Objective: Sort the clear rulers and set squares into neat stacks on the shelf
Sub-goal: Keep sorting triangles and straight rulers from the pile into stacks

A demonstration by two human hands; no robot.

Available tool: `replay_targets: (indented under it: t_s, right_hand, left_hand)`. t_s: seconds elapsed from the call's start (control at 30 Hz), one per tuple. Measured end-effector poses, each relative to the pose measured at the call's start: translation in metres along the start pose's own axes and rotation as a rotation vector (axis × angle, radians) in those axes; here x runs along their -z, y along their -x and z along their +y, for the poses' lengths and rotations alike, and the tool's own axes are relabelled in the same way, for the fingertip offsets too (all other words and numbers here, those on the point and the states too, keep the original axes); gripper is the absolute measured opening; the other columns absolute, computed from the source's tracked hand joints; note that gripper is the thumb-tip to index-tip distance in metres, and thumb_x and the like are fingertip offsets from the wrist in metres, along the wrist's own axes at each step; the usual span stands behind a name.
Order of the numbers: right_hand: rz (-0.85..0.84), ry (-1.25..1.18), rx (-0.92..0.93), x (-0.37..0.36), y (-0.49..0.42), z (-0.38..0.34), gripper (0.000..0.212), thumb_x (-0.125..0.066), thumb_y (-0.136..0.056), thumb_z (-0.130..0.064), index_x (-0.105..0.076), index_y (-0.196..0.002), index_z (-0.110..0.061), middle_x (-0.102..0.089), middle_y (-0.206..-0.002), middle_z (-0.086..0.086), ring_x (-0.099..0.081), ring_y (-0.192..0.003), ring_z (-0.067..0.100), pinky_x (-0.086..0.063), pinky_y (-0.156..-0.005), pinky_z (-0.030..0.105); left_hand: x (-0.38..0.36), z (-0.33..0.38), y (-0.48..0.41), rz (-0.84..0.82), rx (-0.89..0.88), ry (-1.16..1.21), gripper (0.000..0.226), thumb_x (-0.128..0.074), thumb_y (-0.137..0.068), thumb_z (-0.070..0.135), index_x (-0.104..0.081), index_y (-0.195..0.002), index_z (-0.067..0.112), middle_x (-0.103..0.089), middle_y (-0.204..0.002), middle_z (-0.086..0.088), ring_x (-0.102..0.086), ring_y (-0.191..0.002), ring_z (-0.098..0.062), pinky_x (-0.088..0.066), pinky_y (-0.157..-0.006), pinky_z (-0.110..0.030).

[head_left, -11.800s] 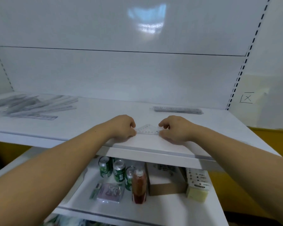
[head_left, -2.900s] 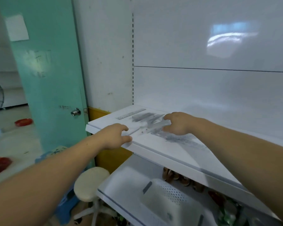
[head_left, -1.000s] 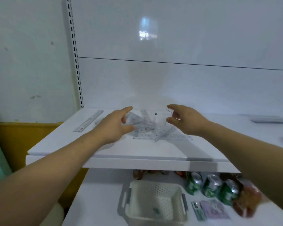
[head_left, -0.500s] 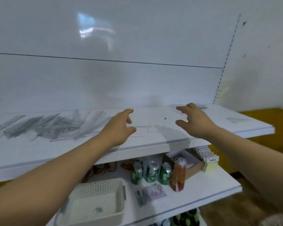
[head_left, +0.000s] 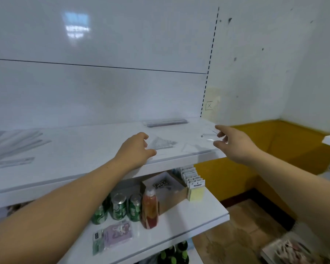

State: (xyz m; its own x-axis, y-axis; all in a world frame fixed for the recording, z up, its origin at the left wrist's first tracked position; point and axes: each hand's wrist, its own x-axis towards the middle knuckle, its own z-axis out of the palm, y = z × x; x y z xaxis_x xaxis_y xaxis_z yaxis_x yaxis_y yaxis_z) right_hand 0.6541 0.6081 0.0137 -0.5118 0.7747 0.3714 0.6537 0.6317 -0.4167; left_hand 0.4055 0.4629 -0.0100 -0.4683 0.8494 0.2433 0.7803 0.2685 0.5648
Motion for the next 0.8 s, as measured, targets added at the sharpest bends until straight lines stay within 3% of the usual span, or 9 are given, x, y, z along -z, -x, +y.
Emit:
replay_targets:
  t_s: [0.2,0.3,0.43,0.67,0.8]
  right_hand:
    - [-0.019,0.007,0.009,-0.019,-0.055,0.030,0.054,-0.058,-0.092,-0.030,-0.039,-0.142,-0.023,-0.053,-0.128,-0.002,-0.047,-0.095,0.010,-0.039,-0.083,0.026]
    - [-0.055,0.051,0.010,-0.031,-0.082,0.043,0.053,-0.059,-0.090,-0.032,-0.042,-0.140,-0.024,-0.048,-0.131,-0.001,-0.048,-0.096,0.011,-0.038,-0.085,0.025]
    - [-0.116,0.045,0.016,-0.036,-0.115,0.060,0.054,-0.061,-0.089,-0.028,-0.044,-0.139,-0.022,-0.053,-0.126,-0.001,-0.050,-0.100,0.013,-0.038,-0.085,0.025]
    - [-0.329,-0.046,0.068,-0.033,-0.154,0.087,0.053,-0.062,-0.088,-0.022,-0.046,-0.138,-0.019,-0.052,-0.134,0.001,-0.049,-0.120,0.018,-0.035,-0.097,0.027]
    - [-0.426,-0.047,0.123,-0.029,-0.157,0.101,0.054,-0.063,-0.086,-0.019,-0.047,-0.138,-0.016,-0.050,-0.139,0.001,-0.047,-0.125,0.019,-0.033,-0.104,0.029]
  left_hand:
    - [-0.012,0.007,-0.049,-0.041,0.076,-0.121,0.061,-0.068,-0.080,0.044,-0.049,-0.130,0.013,-0.053,-0.128,-0.004,-0.051,-0.114,-0.022,-0.044,-0.092,-0.033]
    - [-0.020,0.004,-0.067,-0.064,0.121,-0.153,0.049,-0.067,-0.079,0.047,-0.054,-0.116,0.018,-0.054,-0.115,-0.004,-0.052,-0.103,-0.021,-0.042,-0.085,-0.031]
    - [-0.033,0.006,-0.071,-0.051,0.218,-0.158,0.060,-0.065,-0.080,0.047,-0.049,-0.129,0.015,-0.052,-0.127,-0.002,-0.050,-0.112,-0.021,-0.044,-0.091,-0.033]
    - [-0.039,0.023,-0.068,-0.026,0.361,-0.176,0.060,-0.062,-0.081,0.043,-0.048,-0.133,0.017,-0.049,-0.133,-0.002,-0.048,-0.118,-0.022,-0.043,-0.101,-0.040]
    - [-0.040,0.030,-0.068,-0.057,0.415,-0.183,0.061,-0.064,-0.084,0.040,-0.046,-0.136,0.016,-0.046,-0.138,-0.004,-0.046,-0.122,-0.023,-0.039,-0.100,-0.031]
